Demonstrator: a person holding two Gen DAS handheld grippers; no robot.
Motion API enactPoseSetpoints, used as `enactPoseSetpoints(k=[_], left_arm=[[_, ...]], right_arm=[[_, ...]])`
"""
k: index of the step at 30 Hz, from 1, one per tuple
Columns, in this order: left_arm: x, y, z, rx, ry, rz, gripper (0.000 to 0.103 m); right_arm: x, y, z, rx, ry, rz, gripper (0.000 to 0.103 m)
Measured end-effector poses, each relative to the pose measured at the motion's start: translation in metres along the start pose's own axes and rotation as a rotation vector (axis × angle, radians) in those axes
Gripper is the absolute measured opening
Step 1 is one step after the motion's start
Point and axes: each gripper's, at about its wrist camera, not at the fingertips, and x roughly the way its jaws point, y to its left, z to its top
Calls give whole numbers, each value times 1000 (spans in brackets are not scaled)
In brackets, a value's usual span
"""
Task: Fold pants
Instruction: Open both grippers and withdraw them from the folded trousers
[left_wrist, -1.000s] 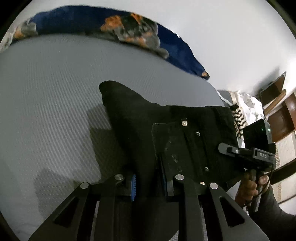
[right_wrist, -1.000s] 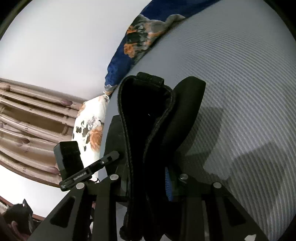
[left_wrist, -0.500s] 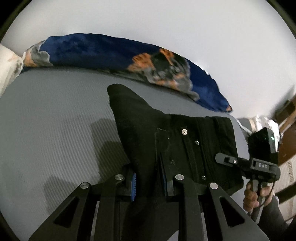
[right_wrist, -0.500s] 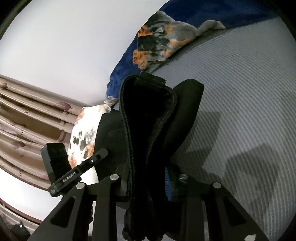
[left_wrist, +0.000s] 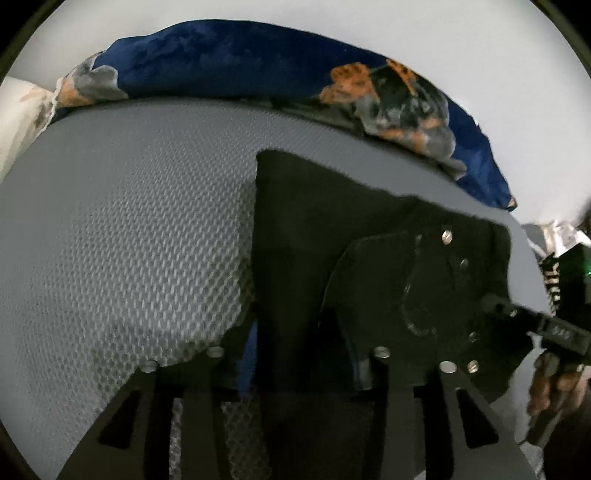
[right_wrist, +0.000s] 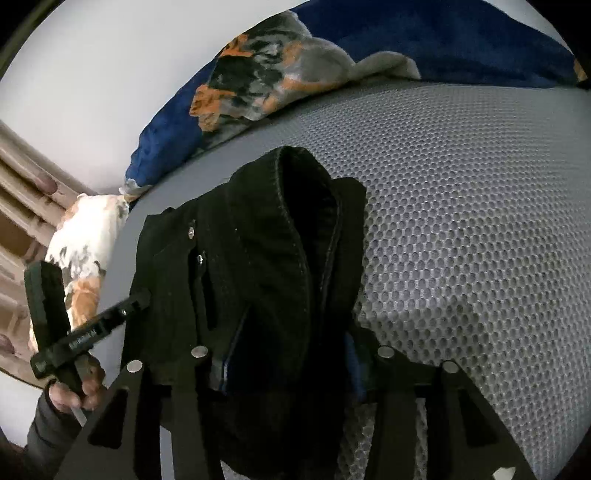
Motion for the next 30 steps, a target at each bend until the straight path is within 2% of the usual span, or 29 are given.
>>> enactPoseSetpoints(k=[5,7,9,11,15,24,30], left_arm=[[-13,-7,-14,25,-4,39,53],[-20,-10,-24,29,-4,79,61],[-29,-14,-36,44,-15,121,63],[-36,-19,-46,56,-19,152,71],[-59,-33,-68,79,-35,189,77],[-106,-58,-105,96,-105,214,78],[-126,-68,-125,117,-146,260,79]], right_arm=[[-9,10,-10,-38,-5,-98,53],[-18,11,-19,-52,-20,-118,53],[-28,15,-28,-68,-39,-166,62],[-36,19,-35,-69,-61,-190,64],[-56,31,-53,-84,-111,-245,67],[-84,63,-100,-144,-148,-300,77],[-96,84,-126,-183,-176,-296,83]])
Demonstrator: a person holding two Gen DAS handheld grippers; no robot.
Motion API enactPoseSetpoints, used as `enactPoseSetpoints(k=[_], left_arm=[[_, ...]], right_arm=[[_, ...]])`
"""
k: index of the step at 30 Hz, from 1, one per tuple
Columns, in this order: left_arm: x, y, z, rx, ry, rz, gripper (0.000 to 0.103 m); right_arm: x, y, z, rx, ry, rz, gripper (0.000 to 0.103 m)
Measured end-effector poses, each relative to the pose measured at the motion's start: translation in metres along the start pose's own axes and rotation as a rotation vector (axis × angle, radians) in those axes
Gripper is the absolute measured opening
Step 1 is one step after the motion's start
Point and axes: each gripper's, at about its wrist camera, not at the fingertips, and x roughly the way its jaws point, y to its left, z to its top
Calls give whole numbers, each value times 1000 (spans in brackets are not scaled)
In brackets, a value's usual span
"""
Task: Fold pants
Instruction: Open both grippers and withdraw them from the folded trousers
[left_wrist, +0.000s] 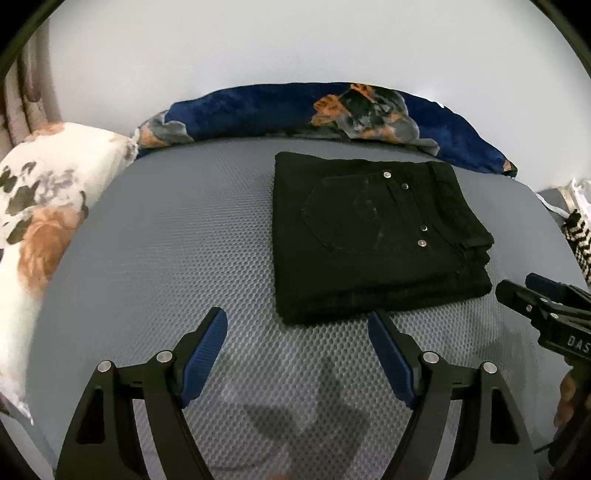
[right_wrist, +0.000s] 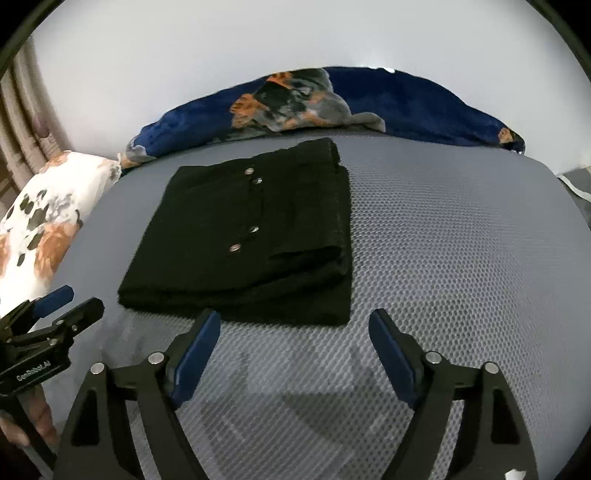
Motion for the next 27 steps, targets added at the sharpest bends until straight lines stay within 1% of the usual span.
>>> enactPoseSetpoints(k=[5,12,16,21,27], left_arm=[[-11,-4,-13,13,-11,30,79],[-12,-6,-25,22,2,40,79],[-13,-6,-27,21,2,24,79],[-11,-7,-29,35,-1,38,79],[-11,-8,-30,43,-7,35,79]], right_arm=[[-11,14,-7,-22,-32,-17,86],[-15,32,-18,-70,-34,-39,86],[-14,38,-22,-82,-24,-41,86],[-13,39,-24,-72,-14,-45,86],[-10,41,-26,-60,4,-39,86]])
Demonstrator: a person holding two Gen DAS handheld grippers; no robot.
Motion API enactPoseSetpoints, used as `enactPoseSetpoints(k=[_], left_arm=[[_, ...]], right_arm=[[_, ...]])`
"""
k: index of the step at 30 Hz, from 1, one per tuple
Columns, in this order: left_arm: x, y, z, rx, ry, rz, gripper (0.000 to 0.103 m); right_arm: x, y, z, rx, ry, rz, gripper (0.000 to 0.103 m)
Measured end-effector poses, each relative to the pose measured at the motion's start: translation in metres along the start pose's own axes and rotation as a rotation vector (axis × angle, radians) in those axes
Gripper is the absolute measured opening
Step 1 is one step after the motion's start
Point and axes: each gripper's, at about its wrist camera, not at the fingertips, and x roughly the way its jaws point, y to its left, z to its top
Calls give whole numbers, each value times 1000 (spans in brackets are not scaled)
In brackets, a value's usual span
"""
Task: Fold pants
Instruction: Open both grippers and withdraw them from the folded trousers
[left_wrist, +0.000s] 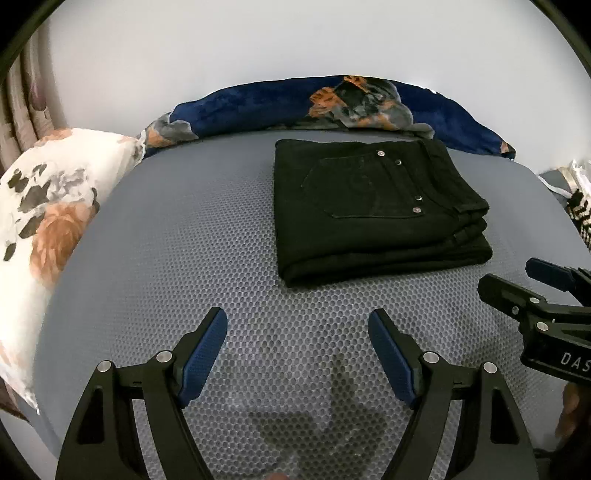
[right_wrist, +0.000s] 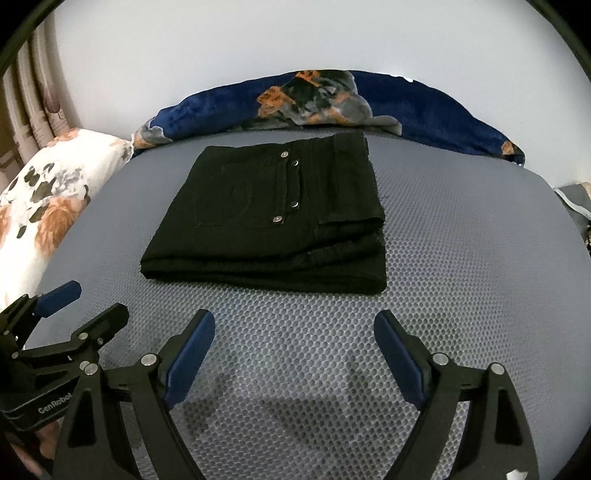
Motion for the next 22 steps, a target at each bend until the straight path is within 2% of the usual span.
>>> enactPoseSetpoints(k=[9,22], left_arm=[[-3,-4,0,22,-20,12,79],[-2,-2,-1,7,-3,-3,79]], right_arm=[[4,1,-2,8,18,5,86],[7,3,-5,8,35,12,86]])
